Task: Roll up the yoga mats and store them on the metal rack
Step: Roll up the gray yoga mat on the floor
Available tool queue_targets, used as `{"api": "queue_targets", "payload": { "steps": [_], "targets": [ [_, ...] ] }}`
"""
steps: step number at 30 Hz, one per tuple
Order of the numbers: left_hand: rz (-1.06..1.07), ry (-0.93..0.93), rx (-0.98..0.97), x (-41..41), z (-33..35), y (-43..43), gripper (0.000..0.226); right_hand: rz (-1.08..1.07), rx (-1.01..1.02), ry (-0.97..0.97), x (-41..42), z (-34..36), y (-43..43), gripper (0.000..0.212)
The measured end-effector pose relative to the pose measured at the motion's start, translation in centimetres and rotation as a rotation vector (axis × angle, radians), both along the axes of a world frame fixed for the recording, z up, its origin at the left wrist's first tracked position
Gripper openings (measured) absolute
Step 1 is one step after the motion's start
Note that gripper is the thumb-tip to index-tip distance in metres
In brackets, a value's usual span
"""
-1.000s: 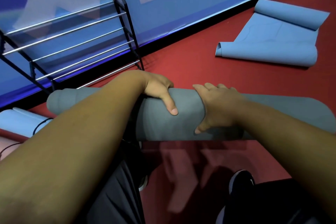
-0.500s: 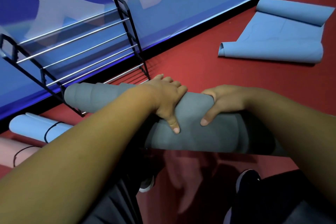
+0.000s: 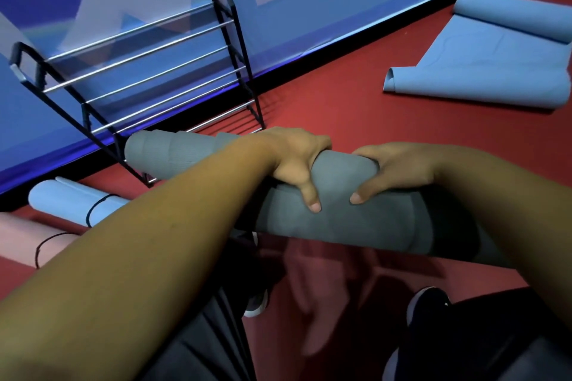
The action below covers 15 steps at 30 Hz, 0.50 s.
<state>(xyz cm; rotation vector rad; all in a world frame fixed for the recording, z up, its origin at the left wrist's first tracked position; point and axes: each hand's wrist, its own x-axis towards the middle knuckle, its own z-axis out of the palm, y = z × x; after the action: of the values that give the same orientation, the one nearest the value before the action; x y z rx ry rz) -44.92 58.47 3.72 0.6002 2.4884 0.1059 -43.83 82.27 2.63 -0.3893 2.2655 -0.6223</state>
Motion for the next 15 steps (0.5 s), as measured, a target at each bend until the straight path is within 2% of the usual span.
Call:
{"api": "queue_targets", "payload": {
  "steps": [3,6,8,11,15],
  "targets": [
    [0.066,-0.107,0.065,-1.0,-0.3,-0.8,0.088,0.075,0.068,0.137,0.8,-0.2,-1.0,0.087],
    [0.121,-0.216,0.136,-1.8,-0.3,-1.6,0.075,0.229,0.306,0.316,1.9,-0.6,-2.4,0.142],
    [0.15,-0.277,0.177,-2.1,0.0,-2.0,0.069,0.278,0.395,0.422,2.7,-0.5,-3.1,0.162],
    [0.186,-0.339,0.231,-2.3,0.5,-2.3,0.067,0.267,0.398,0.533,3.6,-0.4,-3.6,0.168],
    [0.197,-0.39,0.23,-2.1,0.8,-1.9,0.06,0.219,0.378,0.525,3.0,0.0,-3.6,0.156]
  ]
}}
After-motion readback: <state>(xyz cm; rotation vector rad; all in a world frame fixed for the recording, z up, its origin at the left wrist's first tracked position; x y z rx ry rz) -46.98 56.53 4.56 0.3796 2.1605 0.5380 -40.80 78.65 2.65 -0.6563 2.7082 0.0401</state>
